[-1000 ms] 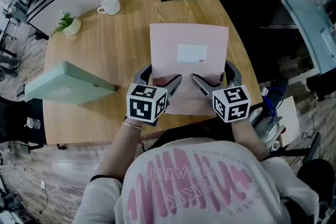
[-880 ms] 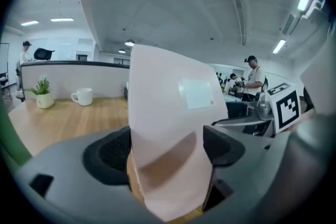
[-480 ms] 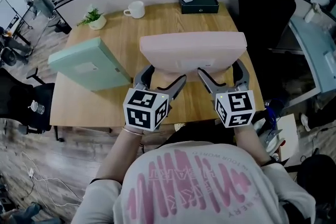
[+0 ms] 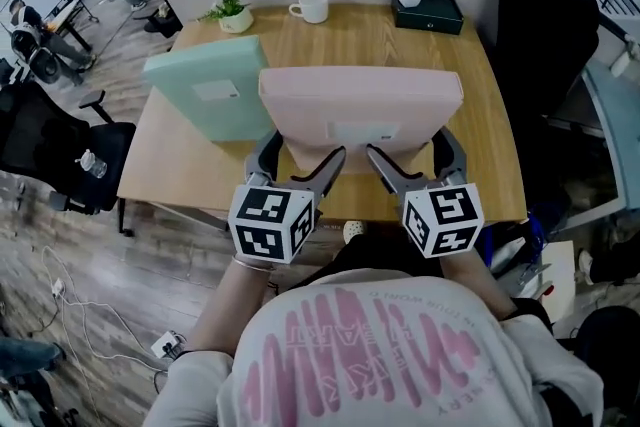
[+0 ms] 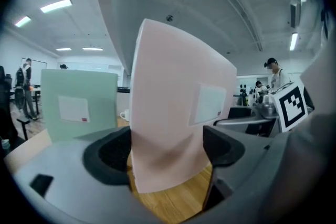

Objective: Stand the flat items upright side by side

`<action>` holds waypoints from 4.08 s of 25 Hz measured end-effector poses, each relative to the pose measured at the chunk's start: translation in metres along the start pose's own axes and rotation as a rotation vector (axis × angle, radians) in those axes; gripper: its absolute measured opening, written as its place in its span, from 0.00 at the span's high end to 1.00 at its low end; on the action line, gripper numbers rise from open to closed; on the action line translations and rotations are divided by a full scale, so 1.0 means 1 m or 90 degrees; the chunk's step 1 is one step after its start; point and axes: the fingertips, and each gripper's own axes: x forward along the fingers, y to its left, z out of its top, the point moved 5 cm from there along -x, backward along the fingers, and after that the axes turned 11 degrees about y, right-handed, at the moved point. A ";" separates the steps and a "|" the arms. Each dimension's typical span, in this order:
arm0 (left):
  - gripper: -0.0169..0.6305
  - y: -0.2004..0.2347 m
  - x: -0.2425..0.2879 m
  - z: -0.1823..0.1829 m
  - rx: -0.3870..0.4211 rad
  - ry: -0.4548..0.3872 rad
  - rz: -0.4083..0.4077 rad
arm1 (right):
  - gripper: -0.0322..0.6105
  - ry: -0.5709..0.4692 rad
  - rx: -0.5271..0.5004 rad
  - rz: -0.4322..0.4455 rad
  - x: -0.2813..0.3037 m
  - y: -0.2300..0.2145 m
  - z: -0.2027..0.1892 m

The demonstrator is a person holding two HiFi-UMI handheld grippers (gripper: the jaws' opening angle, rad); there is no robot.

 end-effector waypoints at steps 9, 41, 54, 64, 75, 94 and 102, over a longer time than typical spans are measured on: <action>0.34 0.081 -0.065 -0.024 -0.064 0.016 0.115 | 0.22 0.038 0.022 0.139 0.058 0.089 0.014; 0.34 0.279 -0.075 -0.046 -0.005 0.017 -0.078 | 0.25 0.063 0.069 -0.053 0.167 0.228 0.039; 0.36 0.286 -0.057 -0.054 -0.022 0.029 -0.057 | 0.25 0.091 0.035 -0.057 0.184 0.220 0.038; 0.36 0.284 -0.046 -0.050 -0.004 0.037 -0.052 | 0.25 0.098 0.045 -0.058 0.193 0.209 0.033; 0.37 0.285 -0.045 -0.048 0.003 0.040 -0.037 | 0.24 0.102 0.039 -0.048 0.198 0.206 0.033; 0.36 0.283 -0.049 -0.047 0.029 0.042 -0.024 | 0.24 0.106 0.031 -0.037 0.200 0.207 0.035; 0.32 0.281 -0.050 -0.050 0.057 0.049 -0.020 | 0.20 0.109 0.031 -0.043 0.200 0.211 0.034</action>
